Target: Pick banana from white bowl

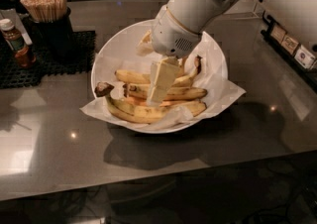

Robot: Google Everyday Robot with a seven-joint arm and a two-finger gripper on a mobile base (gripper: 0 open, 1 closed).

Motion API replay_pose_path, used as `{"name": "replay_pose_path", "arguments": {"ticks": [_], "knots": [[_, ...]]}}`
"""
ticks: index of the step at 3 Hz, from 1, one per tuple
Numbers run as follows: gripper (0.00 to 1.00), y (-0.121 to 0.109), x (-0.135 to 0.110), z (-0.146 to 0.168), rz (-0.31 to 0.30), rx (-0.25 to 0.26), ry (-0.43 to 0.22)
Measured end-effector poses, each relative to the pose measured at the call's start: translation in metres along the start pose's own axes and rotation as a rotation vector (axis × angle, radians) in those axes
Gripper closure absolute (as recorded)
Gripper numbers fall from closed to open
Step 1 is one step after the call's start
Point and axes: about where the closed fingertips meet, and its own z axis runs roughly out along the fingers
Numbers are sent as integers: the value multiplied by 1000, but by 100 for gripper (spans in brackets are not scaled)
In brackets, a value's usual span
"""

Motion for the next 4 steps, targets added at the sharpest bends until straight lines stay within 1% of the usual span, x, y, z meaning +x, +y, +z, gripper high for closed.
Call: {"name": "replay_pose_path", "arguments": {"ticks": [2, 3, 4], "knots": [[40, 2, 12, 6, 54, 13, -2], [35, 2, 12, 6, 57, 14, 0], [31, -2, 3, 12, 34, 4, 11]]}}
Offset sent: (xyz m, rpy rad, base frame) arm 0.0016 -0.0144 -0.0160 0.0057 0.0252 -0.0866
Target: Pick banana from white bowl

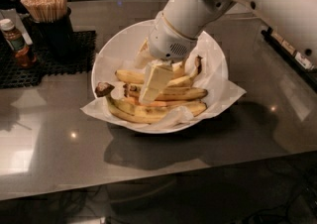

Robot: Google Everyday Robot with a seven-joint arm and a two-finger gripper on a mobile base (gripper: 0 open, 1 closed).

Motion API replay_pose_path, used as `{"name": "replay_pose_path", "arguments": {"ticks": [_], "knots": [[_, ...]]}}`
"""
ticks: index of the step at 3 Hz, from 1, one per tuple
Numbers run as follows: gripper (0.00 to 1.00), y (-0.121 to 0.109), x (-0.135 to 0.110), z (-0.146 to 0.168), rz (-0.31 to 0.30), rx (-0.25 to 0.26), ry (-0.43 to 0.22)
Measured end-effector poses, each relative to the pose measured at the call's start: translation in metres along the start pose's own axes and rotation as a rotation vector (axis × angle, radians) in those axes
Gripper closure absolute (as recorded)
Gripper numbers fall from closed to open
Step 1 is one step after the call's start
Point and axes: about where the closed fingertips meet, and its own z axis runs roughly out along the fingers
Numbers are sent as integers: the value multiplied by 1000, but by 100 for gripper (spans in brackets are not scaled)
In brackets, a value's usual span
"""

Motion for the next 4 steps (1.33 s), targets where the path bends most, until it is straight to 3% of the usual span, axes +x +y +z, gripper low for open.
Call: {"name": "replay_pose_path", "arguments": {"ticks": [1, 2, 3, 4], "knots": [[30, -3, -11, 9, -28, -24, 6], [39, -3, -13, 11, -30, -27, 6], [53, 1, -10, 8, 7, 0, 13], [49, 5, -6, 5, 54, 33, 22]]}}
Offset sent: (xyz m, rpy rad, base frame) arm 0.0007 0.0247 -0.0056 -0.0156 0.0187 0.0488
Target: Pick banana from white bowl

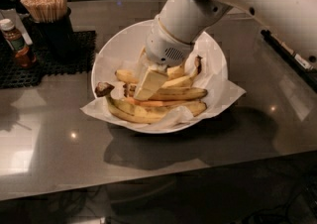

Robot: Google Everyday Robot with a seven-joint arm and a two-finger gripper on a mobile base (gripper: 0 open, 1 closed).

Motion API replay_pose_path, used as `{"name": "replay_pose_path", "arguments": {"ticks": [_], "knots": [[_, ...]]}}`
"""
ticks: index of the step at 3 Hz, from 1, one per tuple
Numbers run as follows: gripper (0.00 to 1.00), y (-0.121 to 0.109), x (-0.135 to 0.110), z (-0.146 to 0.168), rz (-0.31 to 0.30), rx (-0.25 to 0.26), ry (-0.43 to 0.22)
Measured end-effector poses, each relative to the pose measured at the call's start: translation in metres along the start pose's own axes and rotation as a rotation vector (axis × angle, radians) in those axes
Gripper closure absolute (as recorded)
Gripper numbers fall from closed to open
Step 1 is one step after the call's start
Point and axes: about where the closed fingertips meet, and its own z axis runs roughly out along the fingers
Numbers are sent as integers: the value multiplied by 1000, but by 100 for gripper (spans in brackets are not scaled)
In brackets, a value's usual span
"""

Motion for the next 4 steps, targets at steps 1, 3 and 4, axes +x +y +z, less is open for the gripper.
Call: {"name": "replay_pose_path", "arguments": {"ticks": [1, 3, 4], "knots": [[33, 2, 4, 3, 30, -14, -12], [37, 1, 13, 11, 87, -54, -62], [31, 0, 21, 0, 113, -13, -86]]}}
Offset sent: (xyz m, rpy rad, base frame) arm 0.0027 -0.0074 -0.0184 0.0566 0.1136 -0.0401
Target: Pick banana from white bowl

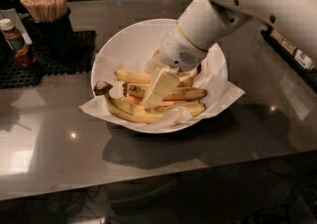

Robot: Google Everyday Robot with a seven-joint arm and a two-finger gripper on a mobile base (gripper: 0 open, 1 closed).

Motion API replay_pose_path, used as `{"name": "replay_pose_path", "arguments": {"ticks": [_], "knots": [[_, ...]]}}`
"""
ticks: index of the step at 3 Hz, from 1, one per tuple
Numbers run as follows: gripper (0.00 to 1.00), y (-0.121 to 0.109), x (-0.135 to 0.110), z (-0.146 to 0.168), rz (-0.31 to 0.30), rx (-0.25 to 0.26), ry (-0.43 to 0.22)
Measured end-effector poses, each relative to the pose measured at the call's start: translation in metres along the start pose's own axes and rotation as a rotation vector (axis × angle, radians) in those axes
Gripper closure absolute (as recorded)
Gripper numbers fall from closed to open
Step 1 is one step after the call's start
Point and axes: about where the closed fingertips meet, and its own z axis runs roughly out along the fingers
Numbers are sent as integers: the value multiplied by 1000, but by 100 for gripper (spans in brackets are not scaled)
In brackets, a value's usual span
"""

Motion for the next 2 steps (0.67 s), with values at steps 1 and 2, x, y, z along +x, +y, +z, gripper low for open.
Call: {"name": "replay_pose_path", "arguments": {"ticks": [1, 2], "knots": [[35, 0, 0, 0, 1, 2, -1], [41, 0, 0, 0, 1, 2, -1]]}}
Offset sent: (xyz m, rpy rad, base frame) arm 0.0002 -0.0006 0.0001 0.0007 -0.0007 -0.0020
